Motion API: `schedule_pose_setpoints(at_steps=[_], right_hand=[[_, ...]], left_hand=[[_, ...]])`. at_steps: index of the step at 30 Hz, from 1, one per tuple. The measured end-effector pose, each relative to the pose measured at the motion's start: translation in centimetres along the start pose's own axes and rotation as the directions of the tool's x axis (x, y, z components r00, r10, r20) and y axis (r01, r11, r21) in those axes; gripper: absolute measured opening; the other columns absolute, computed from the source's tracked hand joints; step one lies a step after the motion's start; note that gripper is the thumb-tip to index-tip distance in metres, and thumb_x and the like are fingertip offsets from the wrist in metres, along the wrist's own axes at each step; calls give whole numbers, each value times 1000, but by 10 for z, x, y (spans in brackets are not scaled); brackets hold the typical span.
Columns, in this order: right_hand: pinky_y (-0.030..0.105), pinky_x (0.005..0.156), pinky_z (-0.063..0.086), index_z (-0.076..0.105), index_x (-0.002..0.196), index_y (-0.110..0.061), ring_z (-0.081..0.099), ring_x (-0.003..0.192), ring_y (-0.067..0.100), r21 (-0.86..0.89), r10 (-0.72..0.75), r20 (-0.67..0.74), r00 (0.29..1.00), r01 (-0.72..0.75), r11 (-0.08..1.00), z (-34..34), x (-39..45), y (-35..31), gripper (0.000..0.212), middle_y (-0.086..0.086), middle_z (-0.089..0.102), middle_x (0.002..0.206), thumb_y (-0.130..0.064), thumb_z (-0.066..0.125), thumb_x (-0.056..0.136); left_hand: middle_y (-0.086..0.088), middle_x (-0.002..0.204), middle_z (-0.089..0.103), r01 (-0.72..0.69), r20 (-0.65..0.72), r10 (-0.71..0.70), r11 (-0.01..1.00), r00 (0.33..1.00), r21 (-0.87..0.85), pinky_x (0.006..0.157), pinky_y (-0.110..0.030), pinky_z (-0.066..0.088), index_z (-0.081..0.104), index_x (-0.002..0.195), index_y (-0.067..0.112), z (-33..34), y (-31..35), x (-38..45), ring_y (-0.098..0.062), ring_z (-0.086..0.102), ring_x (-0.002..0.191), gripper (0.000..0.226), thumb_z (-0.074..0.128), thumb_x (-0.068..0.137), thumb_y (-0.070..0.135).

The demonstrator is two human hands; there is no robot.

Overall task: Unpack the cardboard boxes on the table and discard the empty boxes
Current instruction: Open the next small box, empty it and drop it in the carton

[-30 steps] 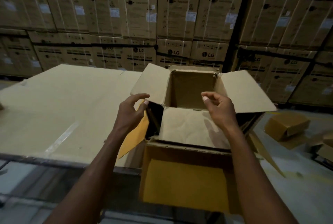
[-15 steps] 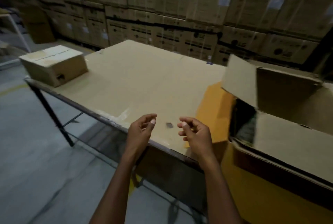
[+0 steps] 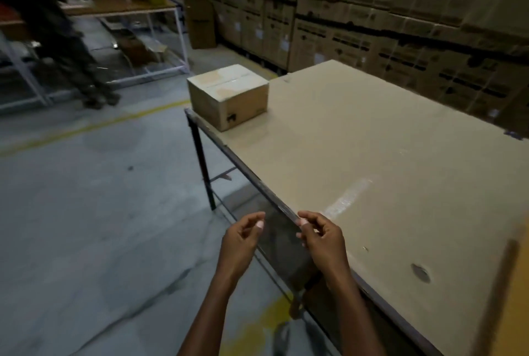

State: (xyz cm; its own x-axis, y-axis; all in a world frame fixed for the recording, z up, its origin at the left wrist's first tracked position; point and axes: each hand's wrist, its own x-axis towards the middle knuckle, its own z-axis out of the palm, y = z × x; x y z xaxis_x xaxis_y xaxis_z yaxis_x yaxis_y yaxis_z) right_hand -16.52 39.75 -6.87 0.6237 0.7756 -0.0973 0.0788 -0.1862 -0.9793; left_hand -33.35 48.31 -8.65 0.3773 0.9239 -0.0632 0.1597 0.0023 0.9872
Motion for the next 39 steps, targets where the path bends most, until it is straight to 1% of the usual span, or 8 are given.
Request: schedule_pose_setpoints(at_steps=[10, 14, 17, 21, 28, 31, 34, 39], right_hand=[[37, 79, 62, 76, 103, -30, 75, 83, 16, -14, -6, 151, 989, 8, 1000, 148, 199, -16, 15, -8, 78, 96, -19, 67, 97], [28, 75, 60, 74, 106, -36, 73, 89, 11, -73, -34, 165, 986, 46, 996, 189, 288, -40, 16, -11, 75, 103, -25, 65, 97], [19, 65, 56, 73, 107, -30, 73, 79, 10, -75, -20, 131, 991, 30, 997, 215, 340, -58, 15, -4, 74, 104, -21, 64, 99], [38, 79, 62, 73, 108, -31, 74, 76, 11, -90, -1, 92, 996, 10, 996, 249, 396, -69, 15, -4, 74, 103, -22, 64, 99], [40, 86, 60, 71, 106, -44, 71, 94, 14, -87, -13, -82, 997, 6, 996, 321, 470, -72, 22, -17, 72, 107, -25, 67, 97], [41, 90, 59, 70, 117, -37, 69, 98, 15, -64, 26, -229, 973, -42, 997, 351, 488, -76, 23, -17, 71, 110, -26, 67, 97], [32, 85, 57, 68, 122, -33, 67, 100, 16, -49, 31, -356, 934, -52, 997, 373, 498, -82, 25, -12, 70, 117, -24, 66, 98], [28, 76, 55, 64, 122, -40, 67, 90, 21, -19, 80, -528, 846, -106, 994, 404, 509, -81, 28, -7, 63, 124, -28, 68, 97]], left_hand=[[15, 112, 74, 29, -116, -24, 999, 993, 37, 88, -20, 55, 72, 115, 36, -85, -8, 191, -3, 68, 105, 20, 61, 100, 28], [17, 114, 72, 25, -95, -18, 997, 995, 67, 82, -15, 52, 71, 118, 36, -108, 3, 280, -2, 67, 106, 21, 59, 100, 32], [17, 115, 72, 17, -84, -12, 998, 996, 63, 86, -18, 53, 71, 117, 37, -123, 6, 338, -3, 66, 108, 21, 59, 100, 34], [17, 117, 71, -2, -33, 4, 998, 999, 60, 93, -25, 55, 70, 119, 36, -144, 11, 415, -3, 66, 109, 22, 60, 100, 35], [13, 119, 69, -138, 78, 129, 983, 989, 118, 76, -2, 46, 71, 120, 28, -190, 15, 568, 10, 62, 102, 23, 62, 100, 23], [8, 120, 68, -189, 138, 172, 975, 975, 121, 75, -8, 51, 71, 118, 27, -208, 13, 626, 1, 64, 101, 22, 63, 99, 19], [10, 117, 67, -344, 239, 294, 916, 926, 205, 89, -34, 57, 72, 114, 28, -227, 12, 675, -8, 63, 104, 19, 66, 97, 22], [2, 128, 59, -398, 239, 326, 830, 914, 390, 103, -51, 42, 71, 116, 31, -260, 12, 734, -25, 47, 123, 32, 61, 87, 40]])
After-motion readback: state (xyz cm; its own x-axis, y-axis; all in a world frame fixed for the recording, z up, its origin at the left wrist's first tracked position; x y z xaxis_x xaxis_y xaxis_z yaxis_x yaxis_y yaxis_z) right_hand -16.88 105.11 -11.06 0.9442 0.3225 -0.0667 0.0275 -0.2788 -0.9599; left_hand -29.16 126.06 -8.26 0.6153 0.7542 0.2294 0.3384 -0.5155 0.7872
